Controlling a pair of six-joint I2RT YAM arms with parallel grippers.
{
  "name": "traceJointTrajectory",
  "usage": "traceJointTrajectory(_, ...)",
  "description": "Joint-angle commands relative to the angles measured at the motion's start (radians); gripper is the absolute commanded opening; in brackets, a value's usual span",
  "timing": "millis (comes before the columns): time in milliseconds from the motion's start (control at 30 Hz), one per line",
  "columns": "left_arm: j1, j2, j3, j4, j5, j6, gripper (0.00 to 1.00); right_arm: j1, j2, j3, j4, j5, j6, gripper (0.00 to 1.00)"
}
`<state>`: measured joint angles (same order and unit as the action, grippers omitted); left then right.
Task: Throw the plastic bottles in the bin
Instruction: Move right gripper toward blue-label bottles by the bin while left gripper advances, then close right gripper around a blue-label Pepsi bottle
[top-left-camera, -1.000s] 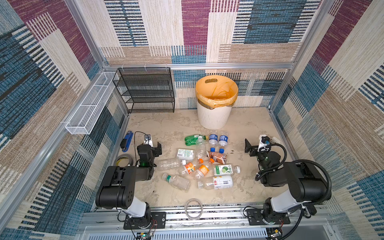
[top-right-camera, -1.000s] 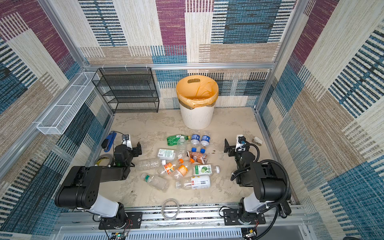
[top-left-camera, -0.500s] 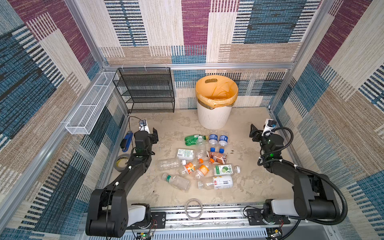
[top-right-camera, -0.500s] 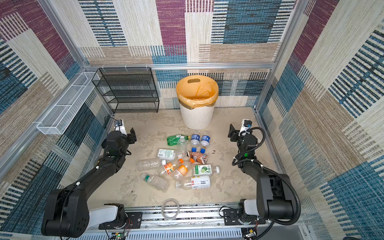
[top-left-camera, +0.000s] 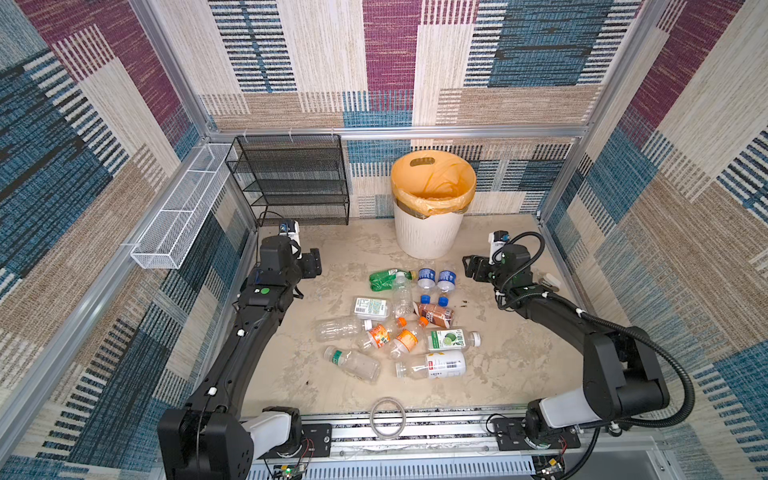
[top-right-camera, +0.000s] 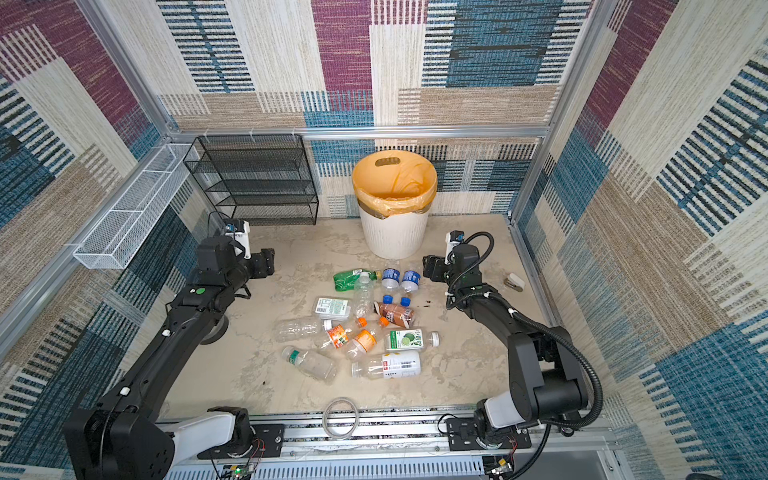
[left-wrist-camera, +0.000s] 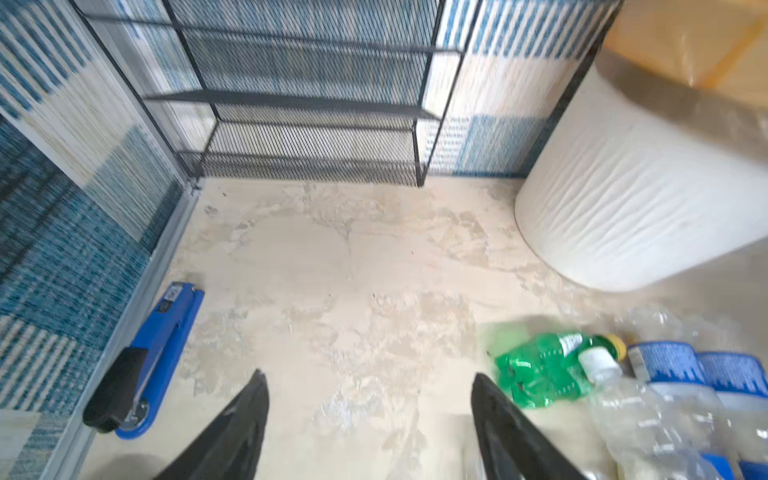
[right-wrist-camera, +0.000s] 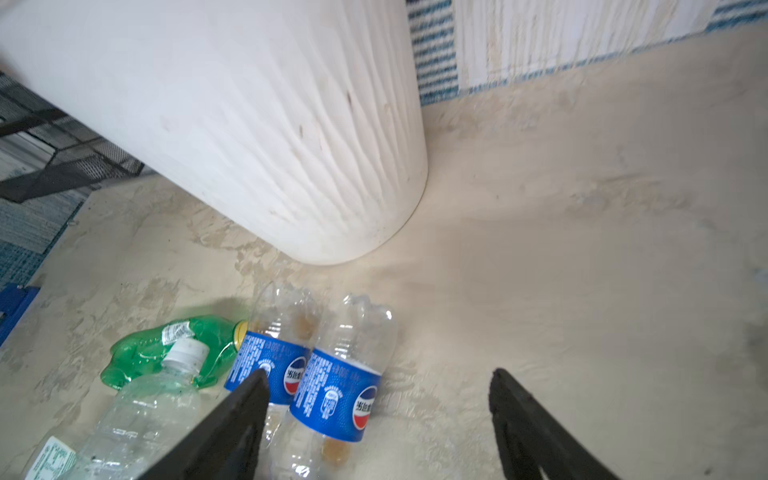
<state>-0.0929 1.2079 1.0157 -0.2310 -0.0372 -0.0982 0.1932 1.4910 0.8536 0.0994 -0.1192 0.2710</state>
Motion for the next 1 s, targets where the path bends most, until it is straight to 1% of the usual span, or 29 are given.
traceJointTrajectory(0, 0.001, 0.01, -0.041, 0.003, 0.106, -0.021, 0.78, 0.051, 0.052, 0.048, -0.116, 0.023, -0.001, 0.84)
traceJointTrajectory(100, 0.001, 0.027, -0.026, -0.002, 0.148, -0.023, 0.77, 0.085, 0.098, 0.078, -0.138, 0.021, 0.017, 0.82)
traceJointTrajectory(167, 0.001, 0.031, -0.019, -0.01, 0.157, -0.023, 0.77, 0.109, 0.127, 0.092, -0.136, 0.048, 0.032, 0.82)
traceJointTrajectory(233, 0.001, 0.031, -0.022, -0.007, 0.17, -0.025, 0.77, 0.121, 0.164, 0.114, -0.143, 0.091, 0.077, 0.79)
traceJointTrajectory(367, -0.001, 0.029, -0.024, -0.004, 0.195, -0.032, 0.77, 0.127, 0.229, 0.156, -0.161, 0.122, 0.15, 0.78)
traceJointTrajectory(467, 0.001, 0.027, -0.025, -0.004, 0.204, -0.033, 0.77, 0.132, 0.256, 0.165, -0.152, 0.154, 0.163, 0.77)
traceJointTrajectory(767, 0.001, 0.024, -0.022, -0.008, 0.217, -0.031, 0.76, 0.147, 0.331, 0.204, -0.144, 0.166, 0.173, 0.74)
traceJointTrajectory(967, 0.001, 0.02, -0.022, -0.008, 0.218, -0.031, 0.76, 0.147, 0.374, 0.216, -0.142, 0.159, 0.187, 0.67)
